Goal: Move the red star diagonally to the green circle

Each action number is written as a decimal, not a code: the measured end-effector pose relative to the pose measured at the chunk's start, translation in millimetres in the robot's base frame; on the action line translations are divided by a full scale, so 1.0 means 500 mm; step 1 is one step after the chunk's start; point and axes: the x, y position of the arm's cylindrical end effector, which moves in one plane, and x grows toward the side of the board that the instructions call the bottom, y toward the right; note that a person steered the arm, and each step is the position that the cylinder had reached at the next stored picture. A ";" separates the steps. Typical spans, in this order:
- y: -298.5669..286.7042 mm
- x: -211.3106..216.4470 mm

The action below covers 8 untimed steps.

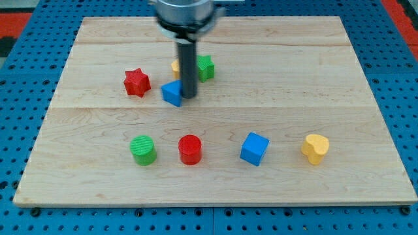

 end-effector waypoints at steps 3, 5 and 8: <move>-0.138 -0.043; -0.215 -0.048; -0.298 0.071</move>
